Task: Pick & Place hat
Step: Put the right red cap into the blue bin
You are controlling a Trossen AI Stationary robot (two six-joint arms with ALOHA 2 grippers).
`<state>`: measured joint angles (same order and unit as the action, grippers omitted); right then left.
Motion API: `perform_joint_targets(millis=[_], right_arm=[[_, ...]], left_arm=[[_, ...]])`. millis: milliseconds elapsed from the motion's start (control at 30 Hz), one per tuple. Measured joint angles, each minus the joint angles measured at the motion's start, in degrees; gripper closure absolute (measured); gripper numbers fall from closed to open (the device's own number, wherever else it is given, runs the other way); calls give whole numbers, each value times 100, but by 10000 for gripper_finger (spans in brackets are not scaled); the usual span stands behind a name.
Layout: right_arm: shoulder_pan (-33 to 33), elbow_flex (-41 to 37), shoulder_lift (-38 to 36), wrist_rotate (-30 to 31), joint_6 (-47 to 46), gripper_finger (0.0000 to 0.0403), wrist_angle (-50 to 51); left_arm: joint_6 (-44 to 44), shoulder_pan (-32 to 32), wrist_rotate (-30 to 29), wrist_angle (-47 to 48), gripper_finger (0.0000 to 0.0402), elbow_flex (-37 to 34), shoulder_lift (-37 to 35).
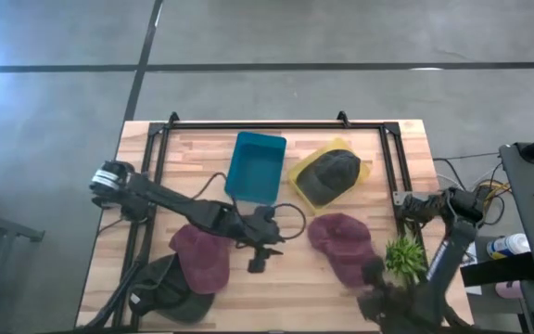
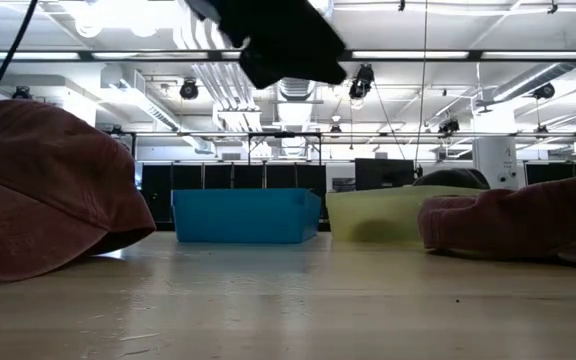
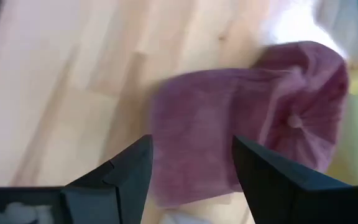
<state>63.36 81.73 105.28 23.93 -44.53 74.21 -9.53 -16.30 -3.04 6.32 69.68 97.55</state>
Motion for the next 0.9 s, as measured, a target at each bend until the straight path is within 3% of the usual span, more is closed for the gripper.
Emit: perform_joint_targets(millis=[333,700,900], right_arm=[[482,108,1088,47,-1042,188,549],[488,254,2053,178,-1410,188,1153],[479,236,2145,866,-1785,188,1445]], left_arm=[[-308,-193,-359,147,241,714,399],[-504,-266,-561,333,241,798,357],[-600,-268,-563,330,241,797,355]])
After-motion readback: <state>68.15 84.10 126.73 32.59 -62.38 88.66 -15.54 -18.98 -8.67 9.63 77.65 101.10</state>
